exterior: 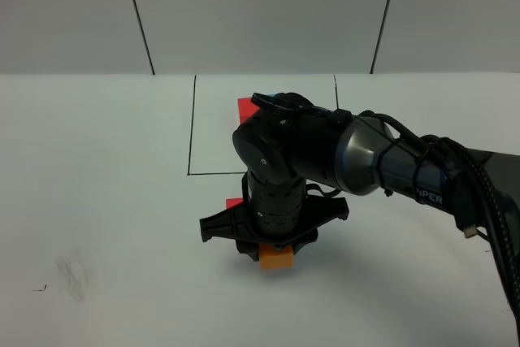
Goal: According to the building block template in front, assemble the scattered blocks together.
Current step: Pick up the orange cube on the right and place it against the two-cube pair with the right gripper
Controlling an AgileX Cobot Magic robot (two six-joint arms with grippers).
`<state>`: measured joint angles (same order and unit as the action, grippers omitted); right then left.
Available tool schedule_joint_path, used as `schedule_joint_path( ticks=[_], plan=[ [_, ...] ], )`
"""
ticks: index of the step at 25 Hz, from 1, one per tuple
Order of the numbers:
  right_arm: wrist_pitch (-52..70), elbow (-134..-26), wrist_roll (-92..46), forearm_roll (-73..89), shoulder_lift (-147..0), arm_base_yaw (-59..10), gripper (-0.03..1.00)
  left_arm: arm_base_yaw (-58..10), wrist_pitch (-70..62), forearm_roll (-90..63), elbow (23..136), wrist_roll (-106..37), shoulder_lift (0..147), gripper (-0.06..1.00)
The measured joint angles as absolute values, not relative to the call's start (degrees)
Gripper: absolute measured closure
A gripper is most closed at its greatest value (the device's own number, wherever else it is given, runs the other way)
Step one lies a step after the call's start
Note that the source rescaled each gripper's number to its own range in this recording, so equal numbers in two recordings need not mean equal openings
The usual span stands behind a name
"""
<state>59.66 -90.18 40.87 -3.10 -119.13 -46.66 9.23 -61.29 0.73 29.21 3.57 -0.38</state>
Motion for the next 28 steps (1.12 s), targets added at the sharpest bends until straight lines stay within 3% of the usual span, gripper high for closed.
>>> schedule_joint_path(
  ticks=[28],
  plan=[
    [61.8, -98.2, 43.9, -4.8, -127.9, -45.4, 0.76, 9.2, -61.3, 0.7, 29.2, 3.4, -0.4, -0.06]
  ],
)
